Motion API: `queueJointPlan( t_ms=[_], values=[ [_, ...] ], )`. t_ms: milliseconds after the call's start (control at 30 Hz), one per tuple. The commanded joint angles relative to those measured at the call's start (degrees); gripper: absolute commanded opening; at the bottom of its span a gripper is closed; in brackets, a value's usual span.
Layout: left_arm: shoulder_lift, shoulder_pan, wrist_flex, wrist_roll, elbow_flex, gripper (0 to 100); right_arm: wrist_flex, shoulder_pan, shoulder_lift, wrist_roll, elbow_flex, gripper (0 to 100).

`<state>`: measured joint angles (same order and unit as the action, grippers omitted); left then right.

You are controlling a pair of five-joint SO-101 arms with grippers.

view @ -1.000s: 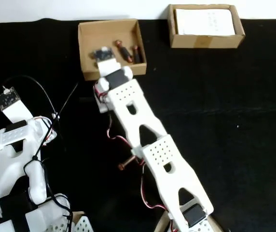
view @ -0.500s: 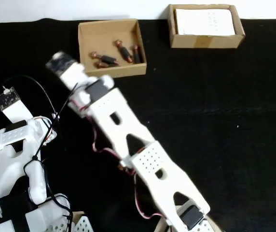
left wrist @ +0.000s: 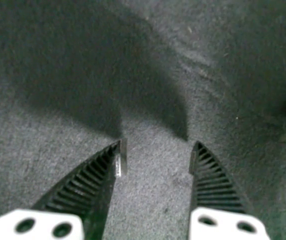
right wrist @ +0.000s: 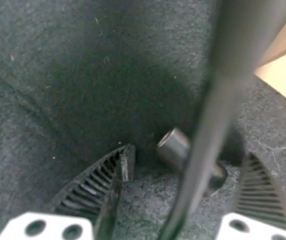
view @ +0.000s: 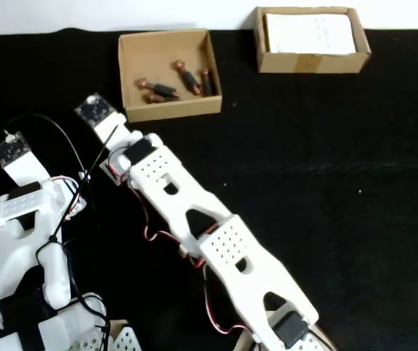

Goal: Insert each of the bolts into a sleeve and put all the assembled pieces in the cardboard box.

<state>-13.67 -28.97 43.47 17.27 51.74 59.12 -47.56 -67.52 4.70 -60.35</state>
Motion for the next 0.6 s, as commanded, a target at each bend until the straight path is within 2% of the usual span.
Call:
queueJointPlan(
  t_ms=[0, 67, 233, 567],
  values=[
    [0.1, 0.3, 0.1, 0.4, -2.6, 21, -0.7, 3.1, 1.4, -0.1, 0.5, 12.7],
    [0.1, 0.3, 0.1, 0.4, -2.6, 21, -0.7, 4.0, 1.5, -0.2, 0.5, 1.2],
    [0.2, 0.3, 0.1, 0.4, -2.6, 21, 3.1, 4.9, 2.0, -0.2, -2.4, 0.5],
    [0.2, 0.3, 0.1, 0.4, -2.6, 21, 27.5, 5.8, 2.0, -0.2, -24.0, 0.6]
  ],
)
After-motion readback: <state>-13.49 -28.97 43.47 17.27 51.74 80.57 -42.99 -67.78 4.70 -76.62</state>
